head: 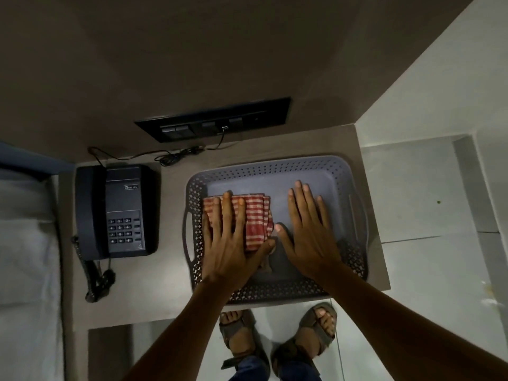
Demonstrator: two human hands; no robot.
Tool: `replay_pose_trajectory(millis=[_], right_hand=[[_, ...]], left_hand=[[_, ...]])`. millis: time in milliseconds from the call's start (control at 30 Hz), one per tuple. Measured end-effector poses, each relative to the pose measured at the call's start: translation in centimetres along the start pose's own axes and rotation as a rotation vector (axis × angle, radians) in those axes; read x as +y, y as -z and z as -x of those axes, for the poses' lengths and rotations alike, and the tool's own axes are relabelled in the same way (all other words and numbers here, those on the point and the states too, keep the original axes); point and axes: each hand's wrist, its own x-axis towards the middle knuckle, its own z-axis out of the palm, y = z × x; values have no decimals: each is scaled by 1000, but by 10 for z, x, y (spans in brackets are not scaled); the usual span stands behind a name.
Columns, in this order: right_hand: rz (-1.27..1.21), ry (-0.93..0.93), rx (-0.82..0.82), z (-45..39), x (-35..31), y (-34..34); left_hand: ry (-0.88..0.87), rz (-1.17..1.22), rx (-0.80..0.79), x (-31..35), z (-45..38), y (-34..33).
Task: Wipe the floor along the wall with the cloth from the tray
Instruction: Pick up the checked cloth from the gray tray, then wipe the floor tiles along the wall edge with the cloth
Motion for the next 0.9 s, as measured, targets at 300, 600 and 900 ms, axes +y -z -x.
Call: replay_pose_trajectory(millis=[300,600,900], right_hand=[[-11,-1,21,0,-2,3],[-182,-109,-34,-2,-17,18],[-514,-177,340,46,-35,102]], left_hand=[[15,11,48,-2,-1,-12],[131,501,120,13,2,15],[107,762,245,94,43,85]])
